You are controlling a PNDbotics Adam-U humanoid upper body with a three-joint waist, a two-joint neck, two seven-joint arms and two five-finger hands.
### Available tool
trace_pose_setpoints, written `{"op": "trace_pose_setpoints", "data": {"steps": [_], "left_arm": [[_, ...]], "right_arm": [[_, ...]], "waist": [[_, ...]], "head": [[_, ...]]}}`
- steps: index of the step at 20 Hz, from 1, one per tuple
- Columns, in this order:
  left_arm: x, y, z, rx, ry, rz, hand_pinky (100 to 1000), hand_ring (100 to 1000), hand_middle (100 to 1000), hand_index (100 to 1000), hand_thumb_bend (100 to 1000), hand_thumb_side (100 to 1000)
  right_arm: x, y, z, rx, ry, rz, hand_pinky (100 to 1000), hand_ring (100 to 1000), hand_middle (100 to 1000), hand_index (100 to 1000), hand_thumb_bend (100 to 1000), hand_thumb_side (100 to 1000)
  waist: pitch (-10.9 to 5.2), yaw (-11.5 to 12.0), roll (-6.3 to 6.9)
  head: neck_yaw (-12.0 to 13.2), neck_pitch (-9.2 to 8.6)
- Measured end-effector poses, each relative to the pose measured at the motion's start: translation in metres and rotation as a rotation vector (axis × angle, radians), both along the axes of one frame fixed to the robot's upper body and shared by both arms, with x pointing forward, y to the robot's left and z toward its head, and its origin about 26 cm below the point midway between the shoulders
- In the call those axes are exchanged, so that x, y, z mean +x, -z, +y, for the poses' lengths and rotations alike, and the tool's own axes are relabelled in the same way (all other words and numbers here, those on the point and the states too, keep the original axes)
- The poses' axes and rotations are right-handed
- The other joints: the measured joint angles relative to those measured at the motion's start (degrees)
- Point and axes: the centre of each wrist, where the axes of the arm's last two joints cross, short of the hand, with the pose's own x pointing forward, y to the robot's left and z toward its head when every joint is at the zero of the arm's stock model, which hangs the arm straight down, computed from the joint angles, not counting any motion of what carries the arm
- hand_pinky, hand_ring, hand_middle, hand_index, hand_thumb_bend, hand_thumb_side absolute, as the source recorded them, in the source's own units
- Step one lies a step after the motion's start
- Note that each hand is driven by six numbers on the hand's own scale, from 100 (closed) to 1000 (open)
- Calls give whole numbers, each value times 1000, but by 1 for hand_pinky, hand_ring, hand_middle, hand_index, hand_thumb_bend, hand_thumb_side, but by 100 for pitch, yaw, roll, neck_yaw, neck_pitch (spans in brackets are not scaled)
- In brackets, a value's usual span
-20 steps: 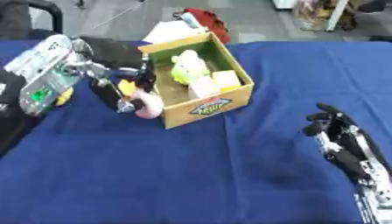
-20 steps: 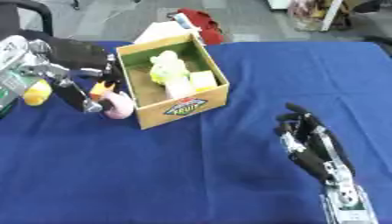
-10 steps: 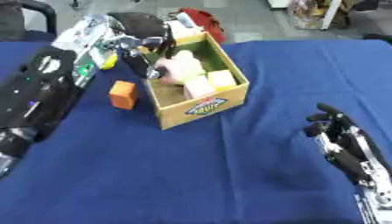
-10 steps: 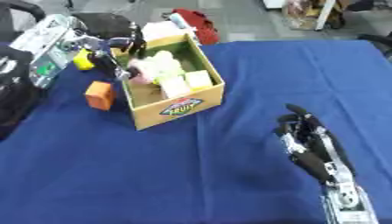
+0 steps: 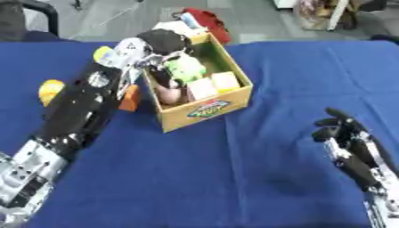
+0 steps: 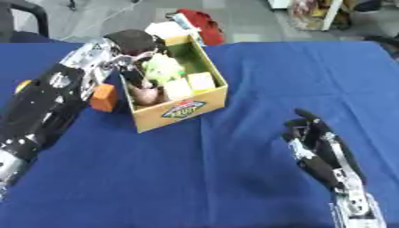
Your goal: Pick up objects on the table and place them in the box.
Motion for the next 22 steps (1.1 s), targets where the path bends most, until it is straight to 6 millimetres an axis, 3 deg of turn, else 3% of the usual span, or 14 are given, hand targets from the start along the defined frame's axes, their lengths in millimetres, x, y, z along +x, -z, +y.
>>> {"op": "trace_pose_setpoints", "data": {"steps": [5,9,16,22], "left_arm": [[-21,-40,45,-21,-47,46,810,751,783,901,407,229],[-30,-51,75,-42,-149,141,804,750,778,893,447,231],[-22,-20,103,-7,-296,379,807,759,785,891,540,298],[-17,-3,107,17,-308,468,811,763,792,896,563,300]], "right_arm": [[0,0,-2,1,6,-1,652,626,672,900,100,382],[0,0,-3,-2,8,-2,652,626,672,900,100,383],[0,0,-3,-3,8,-1,653,626,672,900,100,382],[0,0,-3,-3,7,0,653,626,672,901,100,382]], "waist": [[0,115,0],[0,139,0],[0,122,0],[0,122,0]], "head": [[-60,0],[-94,0],[-100,2],[-100,2]]}}
